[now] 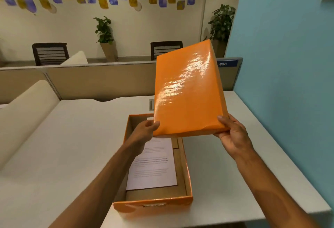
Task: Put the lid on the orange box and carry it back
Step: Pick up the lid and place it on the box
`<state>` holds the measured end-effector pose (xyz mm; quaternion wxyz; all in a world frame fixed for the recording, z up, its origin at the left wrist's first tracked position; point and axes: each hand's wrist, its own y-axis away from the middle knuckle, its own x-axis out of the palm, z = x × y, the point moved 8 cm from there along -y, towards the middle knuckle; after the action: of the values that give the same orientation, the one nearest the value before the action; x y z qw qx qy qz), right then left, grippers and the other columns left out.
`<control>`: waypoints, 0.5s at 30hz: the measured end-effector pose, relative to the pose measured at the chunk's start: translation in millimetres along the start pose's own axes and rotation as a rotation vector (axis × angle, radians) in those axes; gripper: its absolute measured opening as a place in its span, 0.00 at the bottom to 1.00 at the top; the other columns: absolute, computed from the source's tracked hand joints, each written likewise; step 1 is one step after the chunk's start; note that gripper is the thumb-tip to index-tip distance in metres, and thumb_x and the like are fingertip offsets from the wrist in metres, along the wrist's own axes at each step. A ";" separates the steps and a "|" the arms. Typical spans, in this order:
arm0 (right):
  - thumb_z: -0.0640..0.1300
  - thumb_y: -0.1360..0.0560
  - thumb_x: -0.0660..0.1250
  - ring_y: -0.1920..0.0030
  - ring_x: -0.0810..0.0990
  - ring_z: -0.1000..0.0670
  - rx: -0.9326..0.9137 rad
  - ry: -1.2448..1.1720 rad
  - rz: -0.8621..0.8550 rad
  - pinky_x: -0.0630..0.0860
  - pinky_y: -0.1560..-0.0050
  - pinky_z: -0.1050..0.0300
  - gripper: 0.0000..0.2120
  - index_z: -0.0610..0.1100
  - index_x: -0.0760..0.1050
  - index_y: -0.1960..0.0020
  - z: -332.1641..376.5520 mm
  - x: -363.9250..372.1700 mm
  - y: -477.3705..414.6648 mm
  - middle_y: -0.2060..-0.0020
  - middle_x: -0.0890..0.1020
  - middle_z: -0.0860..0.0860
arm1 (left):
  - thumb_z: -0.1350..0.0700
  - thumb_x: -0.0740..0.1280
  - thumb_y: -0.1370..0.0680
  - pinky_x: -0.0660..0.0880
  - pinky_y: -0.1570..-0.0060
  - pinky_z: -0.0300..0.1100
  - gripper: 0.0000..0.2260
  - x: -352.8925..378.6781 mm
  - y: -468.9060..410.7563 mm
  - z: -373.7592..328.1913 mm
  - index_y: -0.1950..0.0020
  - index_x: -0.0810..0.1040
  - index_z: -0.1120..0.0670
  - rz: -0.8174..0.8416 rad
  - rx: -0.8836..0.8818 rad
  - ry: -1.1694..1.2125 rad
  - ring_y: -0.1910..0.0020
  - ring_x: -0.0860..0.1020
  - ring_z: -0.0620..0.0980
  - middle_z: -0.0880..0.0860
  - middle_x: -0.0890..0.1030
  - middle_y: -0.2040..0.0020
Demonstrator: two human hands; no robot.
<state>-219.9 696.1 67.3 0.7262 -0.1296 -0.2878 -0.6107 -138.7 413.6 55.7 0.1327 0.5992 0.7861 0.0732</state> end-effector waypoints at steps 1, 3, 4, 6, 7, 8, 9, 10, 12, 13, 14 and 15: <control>0.40 0.30 0.72 0.40 0.80 0.38 0.018 -0.001 0.013 0.82 0.49 0.42 0.23 0.48 0.74 0.36 -7.6 4.7 4.2 0.39 0.80 0.43 | 0.47 0.66 0.21 0.75 0.37 0.56 0.22 -9.3 3.3 4.4 0.31 0.73 0.57 -0.007 -0.011 0.005 0.41 0.80 0.55 0.56 0.79 0.36; 0.40 0.29 0.73 0.40 0.79 0.38 0.046 0.006 0.032 0.80 0.46 0.40 0.24 0.48 0.73 0.35 -22.5 14.3 11.4 0.38 0.80 0.43 | 0.48 0.68 0.22 0.78 0.42 0.54 0.22 -30.0 9.6 14.2 0.31 0.73 0.56 -0.054 -0.024 -0.006 0.44 0.81 0.56 0.55 0.79 0.37; 0.41 0.29 0.73 0.40 0.80 0.38 0.058 0.021 0.037 0.80 0.46 0.40 0.25 0.48 0.73 0.34 -29.2 18.8 14.5 0.38 0.80 0.43 | 0.49 0.69 0.22 0.79 0.45 0.53 0.22 -40.6 13.1 18.9 0.31 0.73 0.56 -0.092 -0.027 -0.022 0.45 0.81 0.56 0.55 0.79 0.38; 0.42 0.31 0.75 0.41 0.81 0.38 0.078 0.073 0.026 0.81 0.48 0.40 0.30 0.50 0.72 0.32 -40.7 25.1 20.7 0.39 0.80 0.45 | 0.50 0.70 0.22 0.80 0.54 0.47 0.21 -61.2 21.5 27.7 0.32 0.73 0.57 -0.172 -0.033 -0.036 0.48 0.81 0.54 0.55 0.80 0.39; 0.43 0.33 0.76 0.42 0.81 0.38 0.089 0.096 0.018 0.82 0.50 0.41 0.31 0.51 0.72 0.32 -46.2 27.4 23.2 0.40 0.81 0.45 | 0.51 0.70 0.23 0.79 0.59 0.43 0.21 -70.7 25.8 31.0 0.33 0.73 0.57 -0.204 -0.034 -0.028 0.51 0.81 0.52 0.55 0.80 0.41; 0.43 0.33 0.77 0.43 0.82 0.38 0.102 0.119 0.014 0.82 0.52 0.42 0.30 0.52 0.73 0.33 -51.4 29.8 25.3 0.41 0.81 0.46 | 0.51 0.71 0.23 0.77 0.61 0.42 0.21 -79.2 30.1 33.1 0.33 0.73 0.57 -0.228 -0.034 -0.017 0.53 0.81 0.50 0.55 0.80 0.42; 0.44 0.33 0.77 0.44 0.82 0.38 0.111 0.156 0.012 0.82 0.54 0.43 0.29 0.52 0.73 0.35 -56.1 32.5 27.3 0.41 0.81 0.46 | 0.52 0.71 0.23 0.77 0.61 0.41 0.21 -86.8 34.2 34.9 0.33 0.74 0.58 -0.244 -0.034 -0.008 0.52 0.81 0.50 0.55 0.80 0.42; 0.44 0.33 0.77 0.44 0.81 0.39 0.112 0.217 0.006 0.83 0.55 0.44 0.27 0.53 0.74 0.36 -60.0 34.6 29.2 0.42 0.81 0.46 | 0.53 0.72 0.23 0.77 0.58 0.42 0.20 -93.9 37.8 36.7 0.34 0.74 0.58 -0.257 -0.035 -0.001 0.51 0.81 0.52 0.54 0.80 0.43; 0.46 0.31 0.76 0.45 0.81 0.42 0.092 0.383 -0.010 0.82 0.58 0.48 0.24 0.53 0.74 0.37 -65.2 38.0 32.9 0.43 0.80 0.48 | 0.53 0.72 0.24 0.77 0.51 0.47 0.21 -107.0 46.3 40.3 0.34 0.75 0.58 -0.283 -0.040 0.002 0.47 0.79 0.55 0.52 0.80 0.46; 0.46 0.30 0.75 0.46 0.80 0.44 0.081 0.451 -0.014 0.81 0.58 0.50 0.23 0.53 0.74 0.37 -67.2 39.2 34.7 0.44 0.80 0.49 | 0.53 0.73 0.25 0.76 0.47 0.50 0.21 -112.5 50.7 42.4 0.34 0.75 0.58 -0.295 -0.044 -0.003 0.45 0.79 0.55 0.52 0.80 0.45; 0.47 0.29 0.75 0.46 0.80 0.46 0.072 0.501 -0.019 0.79 0.59 0.51 0.22 0.52 0.74 0.37 -69.5 39.5 36.4 0.45 0.80 0.50 | 0.53 0.74 0.25 0.76 0.44 0.53 0.22 -117.0 54.6 44.6 0.34 0.75 0.57 -0.302 -0.047 -0.011 0.45 0.78 0.55 0.52 0.79 0.44; 0.47 0.29 0.75 0.47 0.80 0.47 0.067 0.540 -0.025 0.79 0.59 0.52 0.22 0.52 0.75 0.37 -71.7 38.8 38.2 0.45 0.80 0.51 | 0.53 0.74 0.26 0.75 0.43 0.54 0.22 -120.4 58.5 46.9 0.34 0.75 0.57 -0.302 -0.046 -0.019 0.45 0.78 0.55 0.53 0.80 0.43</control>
<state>-161.1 634.3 38.5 0.7730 0.0656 -0.1056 -0.6220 -41.2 311.6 41.6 0.1636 0.4718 0.8640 0.0649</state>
